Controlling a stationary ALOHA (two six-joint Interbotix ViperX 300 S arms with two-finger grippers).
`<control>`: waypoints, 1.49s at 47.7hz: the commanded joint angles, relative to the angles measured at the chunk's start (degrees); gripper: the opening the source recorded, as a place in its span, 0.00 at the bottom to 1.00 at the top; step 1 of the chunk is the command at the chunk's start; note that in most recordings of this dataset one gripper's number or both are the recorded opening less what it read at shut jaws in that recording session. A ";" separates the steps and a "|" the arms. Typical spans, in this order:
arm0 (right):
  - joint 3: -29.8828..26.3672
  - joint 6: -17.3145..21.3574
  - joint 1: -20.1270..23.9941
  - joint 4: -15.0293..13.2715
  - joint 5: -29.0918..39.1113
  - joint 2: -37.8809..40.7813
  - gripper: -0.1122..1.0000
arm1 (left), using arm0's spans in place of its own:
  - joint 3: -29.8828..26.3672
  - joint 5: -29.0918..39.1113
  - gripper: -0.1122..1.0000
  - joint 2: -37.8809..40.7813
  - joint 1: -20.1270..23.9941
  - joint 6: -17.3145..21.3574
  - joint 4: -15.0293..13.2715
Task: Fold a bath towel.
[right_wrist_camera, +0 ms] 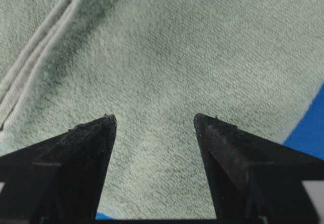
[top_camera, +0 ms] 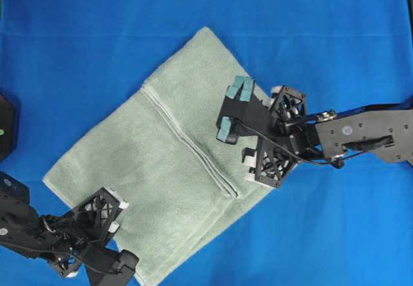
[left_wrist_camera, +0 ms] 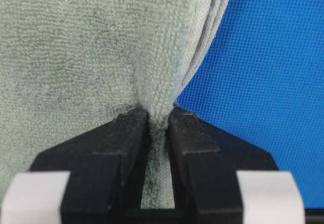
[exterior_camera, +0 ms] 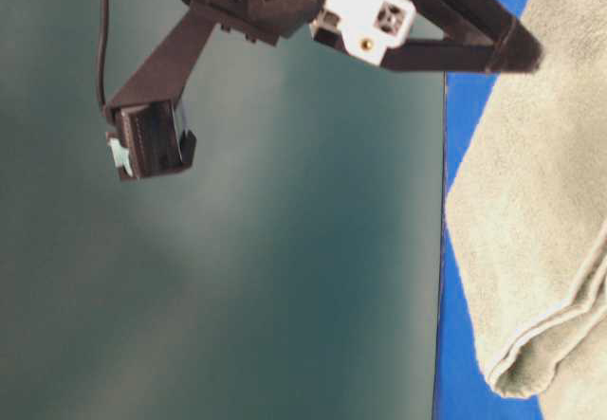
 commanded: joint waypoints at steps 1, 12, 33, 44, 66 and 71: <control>0.35 0.44 0.09 -0.26 -0.26 -2.55 0.68 | -2.29 3.87 0.19 -3.43 0.35 0.70 0.00; 5.71 0.62 0.18 -0.26 -0.09 -7.47 0.68 | -9.23 20.83 0.19 -8.35 4.66 12.83 0.18; 20.65 2.02 0.09 -0.26 -0.26 -24.43 0.68 | -36.47 21.97 0.19 5.10 32.96 60.56 0.00; 22.85 2.99 0.09 -1.32 0.00 -27.86 0.68 | -44.38 16.61 0.19 14.85 39.64 64.25 -3.43; 22.94 3.08 0.09 -4.83 -0.26 -27.95 0.68 | -42.80 9.05 0.20 16.52 40.25 64.25 -4.66; 22.85 3.08 0.09 -4.83 -0.35 -28.13 0.68 | -42.45 5.54 0.44 16.26 40.25 62.93 -4.83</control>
